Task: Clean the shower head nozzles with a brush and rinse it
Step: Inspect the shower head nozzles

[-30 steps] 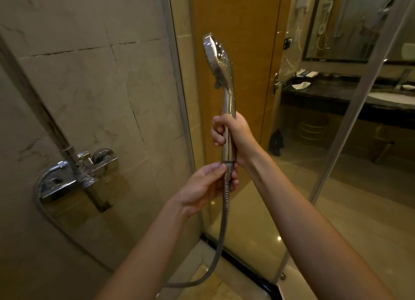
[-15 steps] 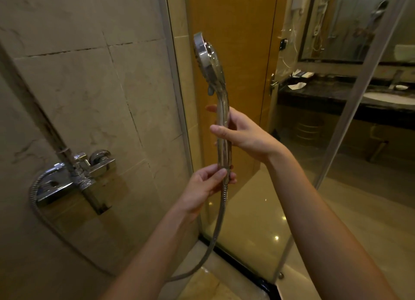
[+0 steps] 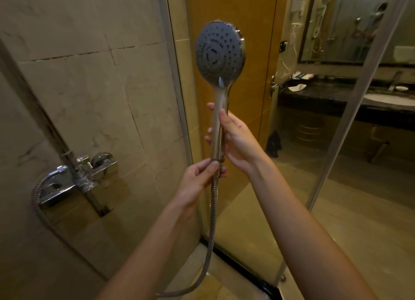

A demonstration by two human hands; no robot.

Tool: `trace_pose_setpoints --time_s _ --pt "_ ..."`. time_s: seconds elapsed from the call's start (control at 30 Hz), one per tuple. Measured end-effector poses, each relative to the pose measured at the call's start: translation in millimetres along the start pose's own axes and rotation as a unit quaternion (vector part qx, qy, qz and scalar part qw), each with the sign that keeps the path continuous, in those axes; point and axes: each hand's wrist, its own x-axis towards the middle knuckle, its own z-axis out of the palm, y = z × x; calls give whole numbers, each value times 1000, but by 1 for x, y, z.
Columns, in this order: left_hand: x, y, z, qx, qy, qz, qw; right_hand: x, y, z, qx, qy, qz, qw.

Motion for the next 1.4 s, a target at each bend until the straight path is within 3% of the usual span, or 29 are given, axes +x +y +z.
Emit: trace_pose_setpoints --time_s 0.33,0.47,0.63,0.77,0.87,1.03,1.1,1.27,1.4 --pt "-4 13 -5 -11 -39 -2 999 7 2 13 76 24 -61 995" --pt "-5 17 -3 -15 -50 -11 999 13 -1 18 95 27 -41 994" --pt "-6 21 -3 -19 -75 -22 997 16 -8 23 117 -29 -2 993" --pt "-7 19 0 12 -33 21 999 15 -12 21 28 -36 -30 998" --pt "-9 17 2 37 -11 41 998 14 -9 19 -67 15 -49 996" --pt "-9 15 3 39 46 58 996 9 -6 16 -250 57 -122 959" --pt "-10 16 3 37 41 57 997 5 -6 15 -198 42 -104 974" --pt "-10 18 2 46 -15 38 998 11 -11 14 66 -7 -49 997" --pt "-11 18 -2 57 -5 33 998 19 -12 11 47 33 -93 994"
